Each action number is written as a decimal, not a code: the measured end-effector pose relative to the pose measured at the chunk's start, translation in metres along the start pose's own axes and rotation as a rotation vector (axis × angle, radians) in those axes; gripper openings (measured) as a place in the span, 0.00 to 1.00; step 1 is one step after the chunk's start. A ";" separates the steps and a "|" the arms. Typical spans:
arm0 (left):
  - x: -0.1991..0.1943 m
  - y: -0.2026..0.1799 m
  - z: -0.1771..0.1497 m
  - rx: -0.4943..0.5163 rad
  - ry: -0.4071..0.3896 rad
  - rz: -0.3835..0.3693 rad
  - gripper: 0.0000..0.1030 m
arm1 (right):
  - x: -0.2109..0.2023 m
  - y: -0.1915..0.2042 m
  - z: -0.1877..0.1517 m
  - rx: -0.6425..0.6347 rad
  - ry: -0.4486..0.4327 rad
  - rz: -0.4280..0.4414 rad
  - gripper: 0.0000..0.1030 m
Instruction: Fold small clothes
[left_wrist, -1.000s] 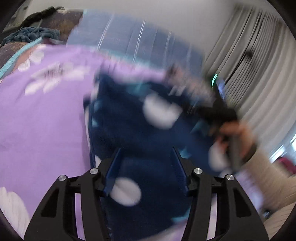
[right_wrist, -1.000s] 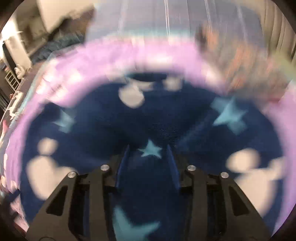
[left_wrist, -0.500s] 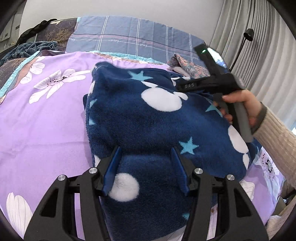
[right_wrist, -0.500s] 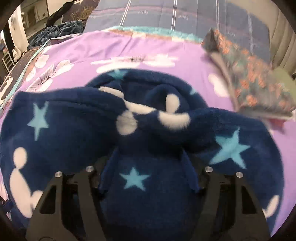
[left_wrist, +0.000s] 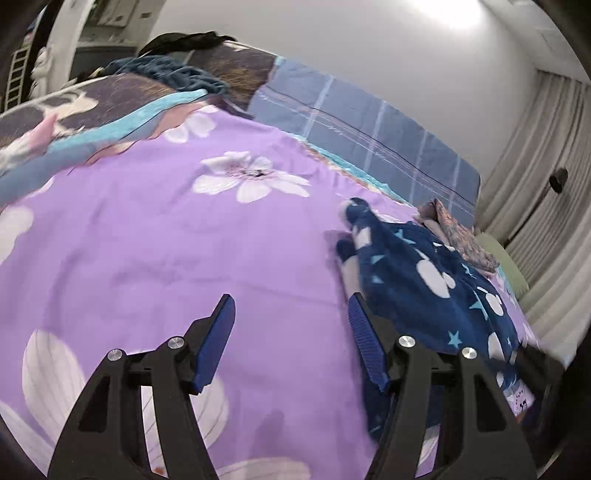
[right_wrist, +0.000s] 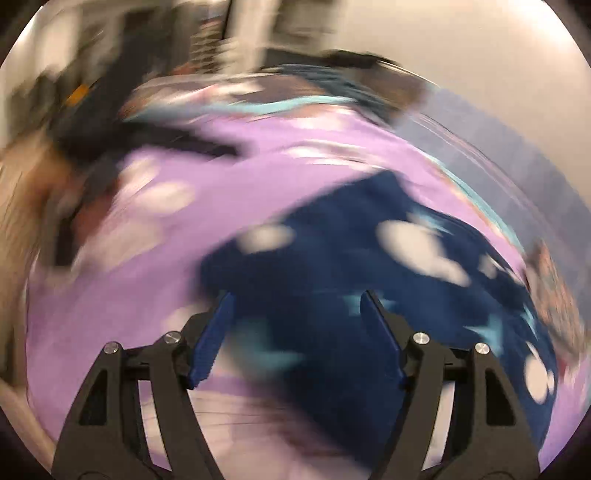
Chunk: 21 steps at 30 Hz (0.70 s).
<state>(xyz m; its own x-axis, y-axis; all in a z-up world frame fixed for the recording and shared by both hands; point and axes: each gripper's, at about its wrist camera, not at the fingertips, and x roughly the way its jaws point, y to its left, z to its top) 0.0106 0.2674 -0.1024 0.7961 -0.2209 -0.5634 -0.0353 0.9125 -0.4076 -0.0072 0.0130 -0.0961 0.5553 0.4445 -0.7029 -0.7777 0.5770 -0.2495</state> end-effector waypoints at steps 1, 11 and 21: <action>-0.001 0.003 -0.003 -0.009 0.006 0.000 0.62 | 0.004 0.016 -0.001 -0.053 0.003 0.012 0.72; 0.022 0.011 0.002 -0.111 0.065 -0.205 0.67 | 0.051 0.062 0.002 -0.256 0.028 -0.310 0.71; 0.158 -0.046 0.040 -0.054 0.359 -0.438 0.80 | 0.056 0.072 0.004 -0.237 0.041 -0.318 0.71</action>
<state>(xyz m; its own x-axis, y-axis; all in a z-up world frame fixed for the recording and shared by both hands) 0.1618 0.2039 -0.1437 0.4887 -0.6863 -0.5387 0.2132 0.6927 -0.6890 -0.0310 0.0821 -0.1503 0.7710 0.2388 -0.5903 -0.6178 0.5052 -0.6026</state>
